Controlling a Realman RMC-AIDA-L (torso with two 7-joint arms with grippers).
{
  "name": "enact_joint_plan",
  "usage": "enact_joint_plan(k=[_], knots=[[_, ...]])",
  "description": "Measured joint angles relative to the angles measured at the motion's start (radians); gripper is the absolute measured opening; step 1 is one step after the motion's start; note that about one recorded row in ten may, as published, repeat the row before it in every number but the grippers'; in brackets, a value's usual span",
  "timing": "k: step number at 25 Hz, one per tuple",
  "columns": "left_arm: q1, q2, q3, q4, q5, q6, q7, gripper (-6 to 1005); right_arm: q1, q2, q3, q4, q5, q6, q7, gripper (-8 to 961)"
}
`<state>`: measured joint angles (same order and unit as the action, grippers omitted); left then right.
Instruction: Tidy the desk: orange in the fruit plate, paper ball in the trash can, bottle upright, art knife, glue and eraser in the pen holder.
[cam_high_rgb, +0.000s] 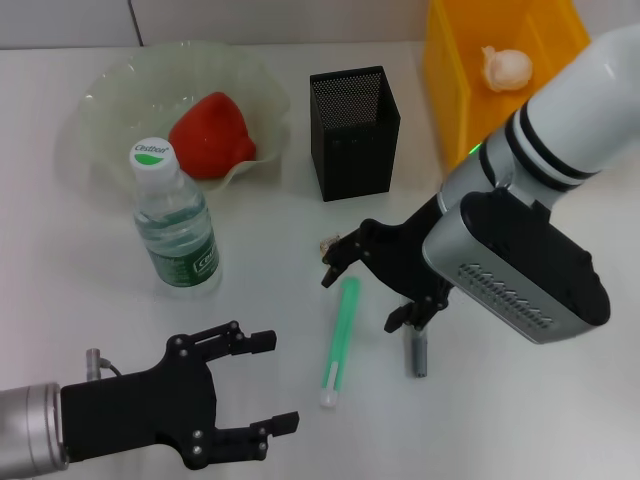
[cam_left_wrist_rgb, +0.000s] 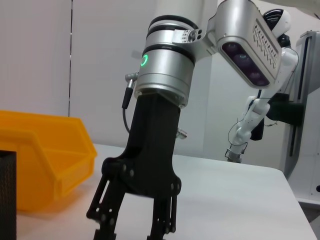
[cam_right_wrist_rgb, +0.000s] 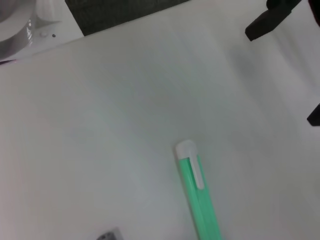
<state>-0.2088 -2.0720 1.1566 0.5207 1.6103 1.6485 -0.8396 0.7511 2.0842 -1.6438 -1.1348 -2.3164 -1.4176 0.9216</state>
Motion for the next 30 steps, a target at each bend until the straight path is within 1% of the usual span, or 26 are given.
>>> enact_joint_plan(k=[1,5,6,11,20,30], knots=[[-0.003,-0.001,0.0,-0.002,0.0,-0.002,-0.001,812,0.018,-0.001,0.005,0.036,0.018,0.004,-0.017,839],[-0.007,-0.002,0.0,-0.002,-0.001,-0.007,-0.001,811,0.042,-0.002,0.007,0.088,0.027,0.012,-0.041,838],[-0.009,-0.003,0.0,-0.002,-0.001,-0.008,-0.001,811,0.056,0.0,0.008,0.126,0.027,0.024,-0.065,834],[-0.017,-0.003,0.0,-0.012,-0.002,-0.014,-0.002,811,0.083,0.002,0.008,0.189,0.043,0.047,-0.094,816],[-0.014,0.001,0.0,-0.015,0.0,-0.021,-0.002,811,0.106,0.002,0.004,0.228,0.055,0.078,-0.109,783],[-0.006,0.002,0.0,-0.017,0.001,-0.026,-0.003,811,0.131,0.008,-0.014,0.252,0.065,0.08,-0.1,747]])
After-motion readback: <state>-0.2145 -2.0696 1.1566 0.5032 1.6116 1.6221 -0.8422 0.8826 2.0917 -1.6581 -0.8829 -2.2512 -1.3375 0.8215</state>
